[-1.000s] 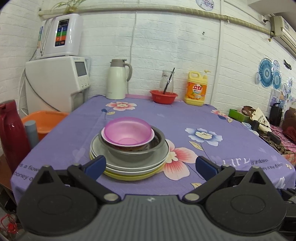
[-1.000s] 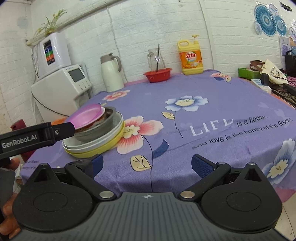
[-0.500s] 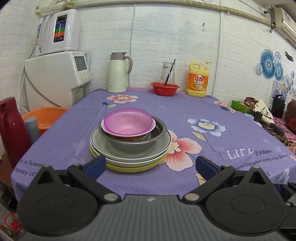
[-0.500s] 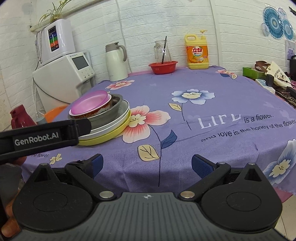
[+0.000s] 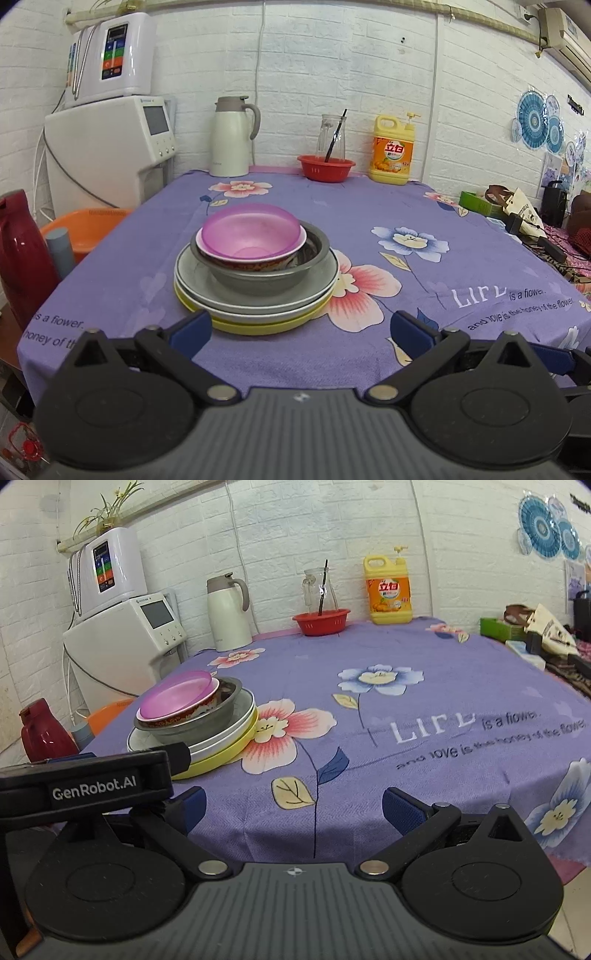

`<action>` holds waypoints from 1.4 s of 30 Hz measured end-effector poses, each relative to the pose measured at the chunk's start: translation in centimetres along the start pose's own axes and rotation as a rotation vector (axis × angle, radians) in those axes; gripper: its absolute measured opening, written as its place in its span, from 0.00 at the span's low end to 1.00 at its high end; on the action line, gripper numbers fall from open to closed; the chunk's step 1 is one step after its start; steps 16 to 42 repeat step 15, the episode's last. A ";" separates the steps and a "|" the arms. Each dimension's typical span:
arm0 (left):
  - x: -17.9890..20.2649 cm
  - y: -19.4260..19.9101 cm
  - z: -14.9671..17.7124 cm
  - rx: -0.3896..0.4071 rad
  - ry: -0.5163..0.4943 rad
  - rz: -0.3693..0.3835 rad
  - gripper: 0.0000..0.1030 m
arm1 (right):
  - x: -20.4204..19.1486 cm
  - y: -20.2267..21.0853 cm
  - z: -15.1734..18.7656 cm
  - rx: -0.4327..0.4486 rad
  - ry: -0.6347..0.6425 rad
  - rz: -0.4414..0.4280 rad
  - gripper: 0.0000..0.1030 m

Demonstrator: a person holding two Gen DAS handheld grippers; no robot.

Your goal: Organize plates and bowls

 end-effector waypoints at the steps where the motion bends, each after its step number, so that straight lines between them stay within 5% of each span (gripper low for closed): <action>1: 0.0 0.1 0.0 0.002 -0.004 -0.002 1.00 | -0.2 0.2 -0.1 0.010 0.012 0.011 1.00; 5: 0.1 0.0 0.1 -0.003 -0.008 -0.001 1.00 | -0.6 0.3 -0.2 0.025 0.055 0.059 1.00; 42: 0.0 0.2 0.1 0.017 -0.010 0.015 1.00 | 0.4 -0.6 0.2 -0.005 0.003 0.048 1.00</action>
Point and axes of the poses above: each gripper's, at about its wrist camera, not at the fingertips, and y roughly against the way its jaws point, x to its right, z to its underside, the point moved 1 cm from there along -y, roughly the way its jaws point, and after that the axes turned 14 degrees about y, right-handed, at the moved point
